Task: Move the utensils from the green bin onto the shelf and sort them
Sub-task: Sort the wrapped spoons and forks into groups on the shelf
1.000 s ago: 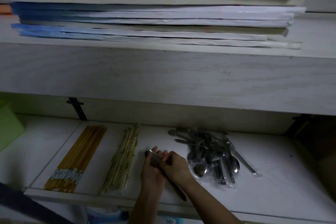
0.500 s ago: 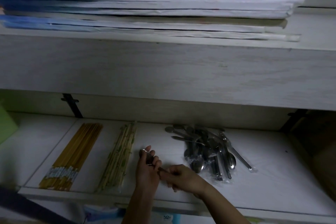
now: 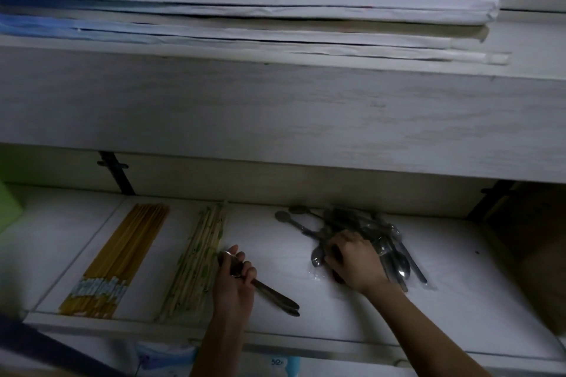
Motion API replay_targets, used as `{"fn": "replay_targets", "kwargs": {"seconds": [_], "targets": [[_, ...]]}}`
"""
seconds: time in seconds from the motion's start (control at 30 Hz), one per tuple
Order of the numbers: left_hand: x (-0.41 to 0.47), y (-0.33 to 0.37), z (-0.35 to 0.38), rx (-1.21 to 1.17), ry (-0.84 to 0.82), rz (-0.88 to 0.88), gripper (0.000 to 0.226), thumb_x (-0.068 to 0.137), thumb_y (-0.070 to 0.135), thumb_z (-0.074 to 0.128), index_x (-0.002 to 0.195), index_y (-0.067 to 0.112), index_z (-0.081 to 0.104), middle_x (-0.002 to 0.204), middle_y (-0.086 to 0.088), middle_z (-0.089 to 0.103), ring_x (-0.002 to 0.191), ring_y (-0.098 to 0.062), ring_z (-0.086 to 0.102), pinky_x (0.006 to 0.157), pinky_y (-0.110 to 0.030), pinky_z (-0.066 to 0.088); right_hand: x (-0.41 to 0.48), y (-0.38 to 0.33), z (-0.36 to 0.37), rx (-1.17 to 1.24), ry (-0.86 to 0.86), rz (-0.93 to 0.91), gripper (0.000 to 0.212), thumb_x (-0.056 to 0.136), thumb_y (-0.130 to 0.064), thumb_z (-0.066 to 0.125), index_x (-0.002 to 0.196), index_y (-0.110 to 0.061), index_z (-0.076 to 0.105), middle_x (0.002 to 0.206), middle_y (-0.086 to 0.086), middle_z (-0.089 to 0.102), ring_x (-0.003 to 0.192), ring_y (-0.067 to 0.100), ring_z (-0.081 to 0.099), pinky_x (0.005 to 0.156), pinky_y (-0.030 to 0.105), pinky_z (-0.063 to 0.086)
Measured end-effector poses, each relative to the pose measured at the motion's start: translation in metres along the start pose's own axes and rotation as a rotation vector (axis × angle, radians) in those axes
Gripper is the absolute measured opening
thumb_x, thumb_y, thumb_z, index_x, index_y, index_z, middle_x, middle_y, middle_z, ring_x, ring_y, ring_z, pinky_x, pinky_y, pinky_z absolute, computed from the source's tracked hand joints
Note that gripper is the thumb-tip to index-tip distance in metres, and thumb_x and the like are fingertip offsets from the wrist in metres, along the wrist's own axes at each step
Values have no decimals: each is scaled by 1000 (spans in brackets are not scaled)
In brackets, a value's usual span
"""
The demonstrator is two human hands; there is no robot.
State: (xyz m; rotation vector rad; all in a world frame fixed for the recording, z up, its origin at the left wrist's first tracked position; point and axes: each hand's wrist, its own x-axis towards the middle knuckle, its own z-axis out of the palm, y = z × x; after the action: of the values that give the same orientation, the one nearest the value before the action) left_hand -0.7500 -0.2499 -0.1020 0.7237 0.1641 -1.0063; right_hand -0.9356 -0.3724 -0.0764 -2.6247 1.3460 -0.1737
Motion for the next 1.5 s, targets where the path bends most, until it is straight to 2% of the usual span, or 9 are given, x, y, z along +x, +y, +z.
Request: {"fn": "replay_targets", "kwargs": {"seconds": [0.13,0.37,0.57,0.7,0.77,1.0,1.17,1.33,1.5], "targets": [[1,-1,3,17,6,-3,29,100,27,34,83,14,54,68,0,43,36,-5,37,32,-14,31,-11,20,-7,72,81,71,25,83,-16,59,107,-16,66,116,6,63,105,26,58,88,31,45],[0,-7,13,33,-3,-20,29,100,26,33,84,13,53,67,0,42,36,-5,35,32,-14,30,-21,53,-8,-118,-162,-73,46,91,-22,52,137,-28,44,141,-6,44,129,18,39,109,27,30],[0,-13,18,50,12,-54,26,99,27,35,86,14,53,68,0,42,37,-5,34,33,-13,29,-20,59,-4,-151,-155,-151,52,88,-32,55,138,-32,41,142,-7,42,133,19,35,110,33,29],[1,-15,20,47,15,-70,26,99,28,35,87,14,53,69,0,42,37,-5,34,32,-13,29,-23,61,0,-159,-37,-316,49,71,-33,73,118,-37,60,118,-11,61,110,12,53,88,31,50],[1,-17,20,53,12,-68,26,100,28,34,87,14,52,69,0,42,37,-5,34,32,-13,29,-25,58,0,-148,-32,-349,33,73,-43,57,105,-43,66,107,-17,65,99,5,52,78,23,52],[-1,-19,23,54,16,-69,27,100,28,34,85,14,52,68,0,41,37,-5,34,32,-13,28,-16,57,-4,-63,69,-399,21,80,-42,49,81,-36,70,88,-19,66,86,2,57,79,20,49],[1,-18,19,67,26,-61,27,100,28,34,86,14,53,68,0,42,38,-5,34,33,-13,28,-19,51,-7,-55,51,-356,17,67,-41,51,79,-36,64,83,-15,60,75,5,56,71,16,41],[1,-17,16,74,21,-53,26,99,27,35,84,14,52,68,-1,42,38,-6,34,33,-14,30,-19,52,6,-225,-8,-438,41,65,-47,46,103,-43,61,99,-14,58,88,4,52,75,19,49],[2,-19,17,67,11,-59,27,100,26,34,83,14,52,68,-1,41,36,-5,35,32,-14,28,-9,39,8,-311,26,-496,36,59,-42,75,95,-44,66,86,-15,58,80,6,55,74,20,48]]}}
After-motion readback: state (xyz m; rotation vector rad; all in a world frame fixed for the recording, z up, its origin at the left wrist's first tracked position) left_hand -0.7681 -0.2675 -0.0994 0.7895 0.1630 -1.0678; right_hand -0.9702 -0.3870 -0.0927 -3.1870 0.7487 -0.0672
